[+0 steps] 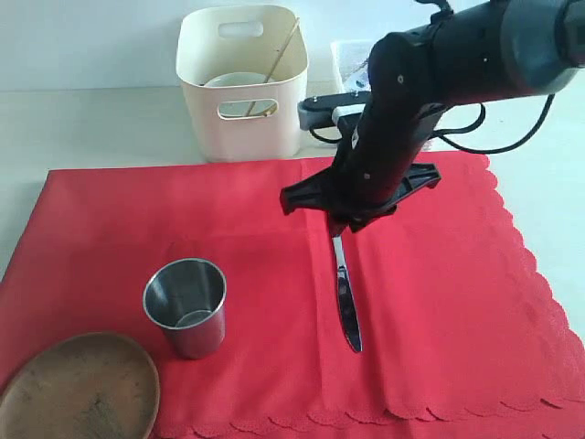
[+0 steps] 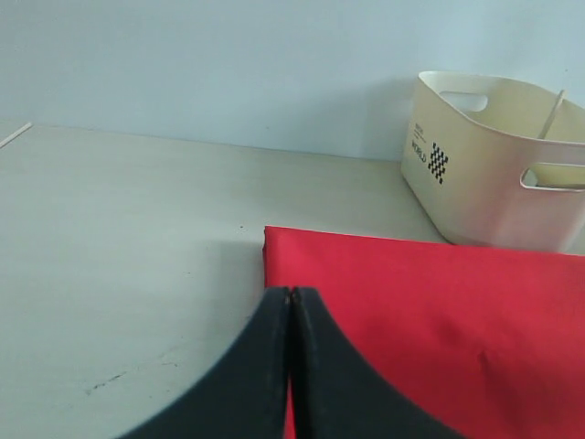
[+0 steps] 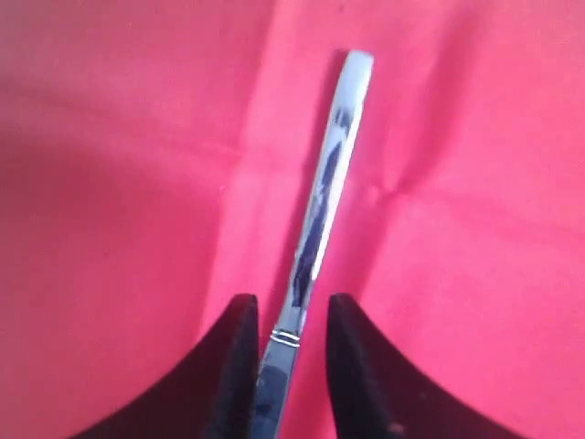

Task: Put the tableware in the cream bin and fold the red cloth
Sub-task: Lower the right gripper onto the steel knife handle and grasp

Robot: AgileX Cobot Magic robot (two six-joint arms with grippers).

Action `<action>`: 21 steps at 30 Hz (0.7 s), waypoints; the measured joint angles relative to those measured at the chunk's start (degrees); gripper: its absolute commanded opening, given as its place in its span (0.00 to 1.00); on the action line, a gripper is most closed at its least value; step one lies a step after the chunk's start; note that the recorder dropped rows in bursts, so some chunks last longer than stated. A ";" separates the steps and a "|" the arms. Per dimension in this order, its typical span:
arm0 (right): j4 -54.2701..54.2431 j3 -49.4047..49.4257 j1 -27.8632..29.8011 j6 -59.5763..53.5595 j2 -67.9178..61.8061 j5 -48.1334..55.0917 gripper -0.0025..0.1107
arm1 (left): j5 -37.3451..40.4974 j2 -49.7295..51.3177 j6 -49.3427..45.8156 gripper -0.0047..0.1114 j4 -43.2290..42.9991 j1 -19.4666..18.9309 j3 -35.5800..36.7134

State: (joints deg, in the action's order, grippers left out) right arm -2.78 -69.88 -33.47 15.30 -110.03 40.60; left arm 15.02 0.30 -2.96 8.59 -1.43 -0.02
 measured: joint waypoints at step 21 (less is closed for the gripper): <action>8.72 0.00 -1.81 8.04 -7.70 -3.40 0.26 | 0.00 0.00 0.00 0.06 0.00 0.00 0.00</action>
State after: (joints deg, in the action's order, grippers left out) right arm 5.94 -69.88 -35.28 23.34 -117.74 37.19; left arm 15.02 0.30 -2.96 8.59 -1.43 -0.02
